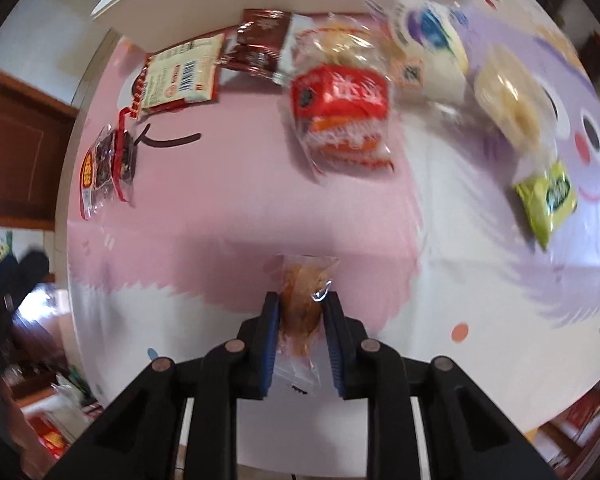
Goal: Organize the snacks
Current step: 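Grasp the dark jerky packet with the left gripper while the right grasps the small orange candy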
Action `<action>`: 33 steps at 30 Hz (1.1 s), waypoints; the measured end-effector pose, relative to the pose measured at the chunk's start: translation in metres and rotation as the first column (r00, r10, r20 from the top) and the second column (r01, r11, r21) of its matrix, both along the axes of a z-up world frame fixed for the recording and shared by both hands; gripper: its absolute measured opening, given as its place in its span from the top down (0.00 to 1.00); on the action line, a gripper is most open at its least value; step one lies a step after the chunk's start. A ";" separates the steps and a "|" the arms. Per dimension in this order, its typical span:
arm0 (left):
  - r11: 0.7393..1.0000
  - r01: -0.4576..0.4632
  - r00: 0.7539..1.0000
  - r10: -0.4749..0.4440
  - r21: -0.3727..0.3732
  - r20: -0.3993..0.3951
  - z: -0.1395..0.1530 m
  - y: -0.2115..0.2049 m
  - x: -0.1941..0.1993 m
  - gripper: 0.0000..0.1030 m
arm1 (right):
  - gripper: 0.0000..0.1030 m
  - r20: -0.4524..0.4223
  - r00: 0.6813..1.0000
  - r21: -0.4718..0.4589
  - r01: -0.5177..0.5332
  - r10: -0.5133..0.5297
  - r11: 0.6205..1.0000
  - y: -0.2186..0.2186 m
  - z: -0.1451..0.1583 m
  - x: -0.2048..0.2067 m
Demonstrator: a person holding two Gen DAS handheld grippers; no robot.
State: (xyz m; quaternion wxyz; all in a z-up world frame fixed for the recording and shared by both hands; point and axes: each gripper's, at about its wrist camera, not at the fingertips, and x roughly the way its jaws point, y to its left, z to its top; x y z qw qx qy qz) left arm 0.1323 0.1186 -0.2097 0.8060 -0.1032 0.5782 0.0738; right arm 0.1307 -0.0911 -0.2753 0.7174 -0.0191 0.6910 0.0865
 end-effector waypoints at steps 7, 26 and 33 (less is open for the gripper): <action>0.992 -0.029 0.999 0.024 -0.122 -0.047 -0.023 0.010 0.047 0.12 | 0.79 0.011 1.000 -0.010 -0.010 0.010 1.000 0.002 0.002 0.011; 0.996 0.092 0.980 -0.090 0.006 -0.178 -0.076 -0.028 0.111 0.07 | 0.79 -0.042 0.999 0.041 0.019 -0.017 0.999 -0.004 -0.001 0.047; 0.985 0.172 0.974 -0.168 0.010 -0.150 -0.060 -0.053 0.099 0.61 | 0.79 -0.051 0.998 0.060 0.040 -0.037 0.997 -0.008 0.000 0.051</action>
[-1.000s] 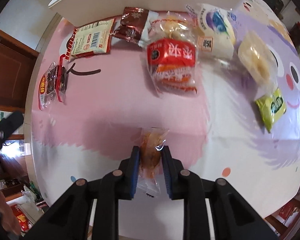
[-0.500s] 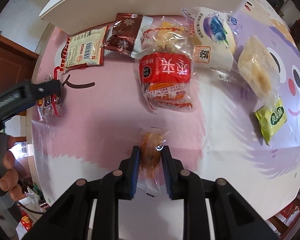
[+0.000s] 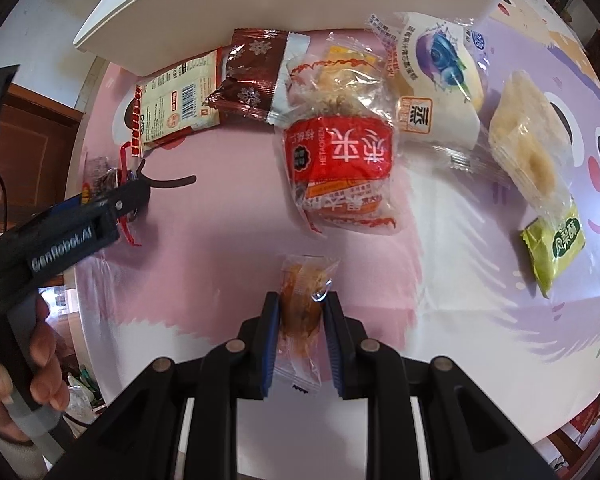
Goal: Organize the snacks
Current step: 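Grasp the dark jerky packet with the left gripper while the right grasps the small orange candy, then lift both snacks and carry them over the white tray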
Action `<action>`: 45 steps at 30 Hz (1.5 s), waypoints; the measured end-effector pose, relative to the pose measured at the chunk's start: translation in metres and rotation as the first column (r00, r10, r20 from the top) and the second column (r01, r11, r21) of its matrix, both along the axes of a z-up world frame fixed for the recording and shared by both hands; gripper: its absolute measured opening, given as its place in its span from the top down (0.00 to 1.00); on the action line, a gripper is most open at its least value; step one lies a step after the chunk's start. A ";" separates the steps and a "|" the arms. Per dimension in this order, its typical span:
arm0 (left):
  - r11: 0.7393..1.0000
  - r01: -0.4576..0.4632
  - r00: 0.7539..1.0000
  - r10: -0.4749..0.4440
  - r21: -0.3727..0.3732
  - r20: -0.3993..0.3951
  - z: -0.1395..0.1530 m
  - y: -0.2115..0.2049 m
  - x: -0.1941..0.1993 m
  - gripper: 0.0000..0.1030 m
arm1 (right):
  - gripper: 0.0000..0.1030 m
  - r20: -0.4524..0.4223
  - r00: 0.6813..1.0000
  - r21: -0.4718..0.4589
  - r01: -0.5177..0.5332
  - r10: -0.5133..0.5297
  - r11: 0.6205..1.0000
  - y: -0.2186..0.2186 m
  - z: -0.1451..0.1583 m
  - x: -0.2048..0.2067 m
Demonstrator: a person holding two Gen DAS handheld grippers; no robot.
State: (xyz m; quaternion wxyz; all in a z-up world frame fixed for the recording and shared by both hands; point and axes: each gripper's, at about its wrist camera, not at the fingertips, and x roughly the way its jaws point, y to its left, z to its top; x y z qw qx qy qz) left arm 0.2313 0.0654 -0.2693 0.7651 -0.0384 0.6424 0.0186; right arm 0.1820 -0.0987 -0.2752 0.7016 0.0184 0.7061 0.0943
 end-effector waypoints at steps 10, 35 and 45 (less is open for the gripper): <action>0.998 0.006 1.000 -0.006 -0.064 -0.009 0.013 -0.029 -0.030 0.62 | 0.79 0.051 0.999 0.013 -0.002 0.002 1.000 -0.019 0.030 -0.003; 0.988 0.134 0.926 -0.098 -0.076 0.365 0.226 -0.045 0.036 0.61 | 0.79 0.463 0.886 0.064 -0.001 -0.029 0.998 -0.040 0.215 0.071; 0.990 0.141 0.884 -0.114 -0.027 0.454 0.266 -0.044 0.102 0.61 | 0.78 0.579 0.811 0.092 0.030 -0.078 0.995 -0.045 0.275 0.135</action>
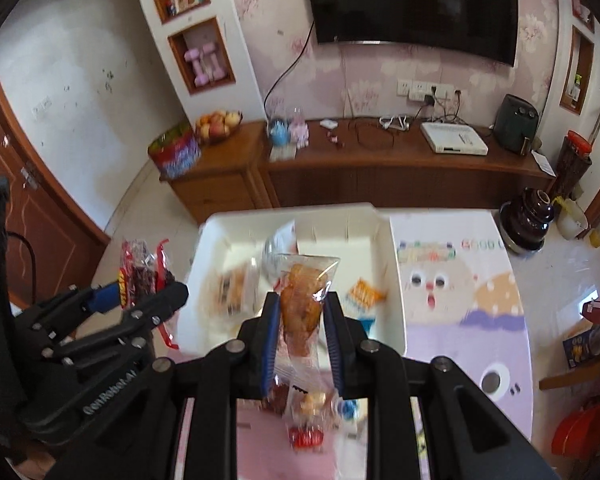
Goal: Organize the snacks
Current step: 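Lift both snacks and carry them over the white tray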
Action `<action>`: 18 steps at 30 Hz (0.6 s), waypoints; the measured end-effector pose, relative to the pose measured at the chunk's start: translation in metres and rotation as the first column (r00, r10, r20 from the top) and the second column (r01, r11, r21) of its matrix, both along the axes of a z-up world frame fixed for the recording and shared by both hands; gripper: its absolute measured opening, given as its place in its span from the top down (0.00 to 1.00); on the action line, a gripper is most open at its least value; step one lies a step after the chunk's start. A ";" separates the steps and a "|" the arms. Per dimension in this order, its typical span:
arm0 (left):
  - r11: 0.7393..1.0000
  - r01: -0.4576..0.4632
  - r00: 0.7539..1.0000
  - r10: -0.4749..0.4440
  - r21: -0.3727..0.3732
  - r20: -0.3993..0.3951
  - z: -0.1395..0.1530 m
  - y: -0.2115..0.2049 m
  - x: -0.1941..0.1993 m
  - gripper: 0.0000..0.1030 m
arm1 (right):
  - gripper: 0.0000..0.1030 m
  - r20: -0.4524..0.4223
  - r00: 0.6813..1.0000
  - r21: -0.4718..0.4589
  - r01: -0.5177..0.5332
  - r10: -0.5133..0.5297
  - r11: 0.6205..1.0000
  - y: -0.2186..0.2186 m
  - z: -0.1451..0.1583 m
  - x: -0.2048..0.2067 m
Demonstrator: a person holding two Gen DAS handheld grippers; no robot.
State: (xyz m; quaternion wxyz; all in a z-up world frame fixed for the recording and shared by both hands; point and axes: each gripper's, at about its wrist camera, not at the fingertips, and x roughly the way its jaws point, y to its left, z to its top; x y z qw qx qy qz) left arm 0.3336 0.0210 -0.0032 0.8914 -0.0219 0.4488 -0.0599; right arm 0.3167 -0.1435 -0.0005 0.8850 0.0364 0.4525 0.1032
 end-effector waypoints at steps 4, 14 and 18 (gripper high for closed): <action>1.000 -0.016 1.000 0.016 0.013 -0.005 -0.006 -0.001 0.031 0.61 | 0.78 0.022 0.999 0.006 0.028 -0.028 1.000 0.000 0.006 0.025; 0.997 -0.039 0.994 0.046 0.072 -0.096 -0.061 -0.002 0.080 0.59 | 0.78 -0.095 0.992 -0.025 0.082 -0.084 0.996 0.004 -0.040 0.079; 0.991 -0.059 0.990 0.073 0.117 -0.124 -0.083 0.000 0.091 0.38 | 0.78 -0.169 0.981 -0.050 0.089 -0.097 0.995 0.006 -0.066 0.091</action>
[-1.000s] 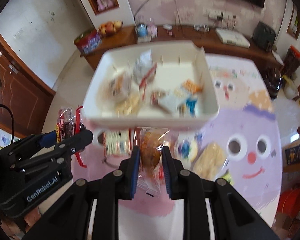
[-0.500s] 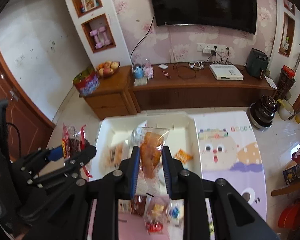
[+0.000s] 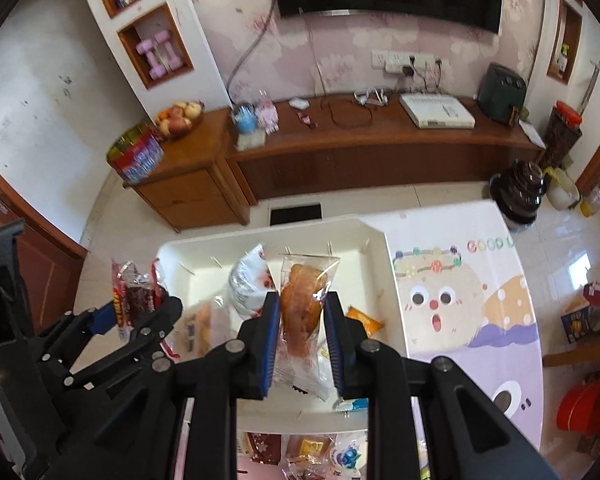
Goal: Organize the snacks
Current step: 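Lift both snacks and carry them over the white tray, then open both grippers to release the snacks into the tray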
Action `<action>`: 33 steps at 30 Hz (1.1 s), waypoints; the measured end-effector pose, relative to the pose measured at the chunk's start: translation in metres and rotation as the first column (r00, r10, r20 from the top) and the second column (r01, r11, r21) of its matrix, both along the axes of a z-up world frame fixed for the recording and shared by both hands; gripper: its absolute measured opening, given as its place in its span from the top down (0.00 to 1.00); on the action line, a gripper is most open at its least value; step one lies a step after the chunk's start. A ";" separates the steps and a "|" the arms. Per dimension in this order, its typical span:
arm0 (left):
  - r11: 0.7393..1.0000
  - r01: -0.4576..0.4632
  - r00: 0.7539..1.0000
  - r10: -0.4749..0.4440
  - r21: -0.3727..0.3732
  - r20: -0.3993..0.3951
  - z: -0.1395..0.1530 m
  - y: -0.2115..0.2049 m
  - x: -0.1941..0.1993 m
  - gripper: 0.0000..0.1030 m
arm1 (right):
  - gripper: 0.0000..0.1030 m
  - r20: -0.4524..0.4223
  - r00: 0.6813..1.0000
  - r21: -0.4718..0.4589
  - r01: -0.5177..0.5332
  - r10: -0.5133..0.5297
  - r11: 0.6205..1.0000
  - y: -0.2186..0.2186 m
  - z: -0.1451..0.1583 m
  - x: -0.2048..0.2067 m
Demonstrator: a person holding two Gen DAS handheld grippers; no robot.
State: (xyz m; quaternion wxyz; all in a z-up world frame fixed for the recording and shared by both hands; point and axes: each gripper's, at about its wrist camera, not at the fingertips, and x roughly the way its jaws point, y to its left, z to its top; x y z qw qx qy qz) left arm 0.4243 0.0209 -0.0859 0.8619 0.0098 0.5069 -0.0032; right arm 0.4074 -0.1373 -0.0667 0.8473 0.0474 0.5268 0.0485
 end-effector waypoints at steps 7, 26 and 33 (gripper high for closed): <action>1.000 0.017 0.998 -0.016 0.010 -0.064 -0.028 0.005 0.004 0.16 | 0.70 -0.103 0.994 -0.073 0.013 -0.020 0.997 0.001 -0.036 0.003; 0.997 0.035 0.999 -0.036 -0.062 -0.009 -0.004 0.013 -0.031 0.16 | 0.61 -0.078 0.997 -0.082 0.004 -0.011 0.997 0.010 -0.017 -0.037; 0.995 0.047 0.998 -0.044 -0.084 0.035 0.016 0.012 -0.052 0.16 | 0.61 -0.036 0.999 -0.109 -0.006 0.002 0.994 0.015 0.002 -0.060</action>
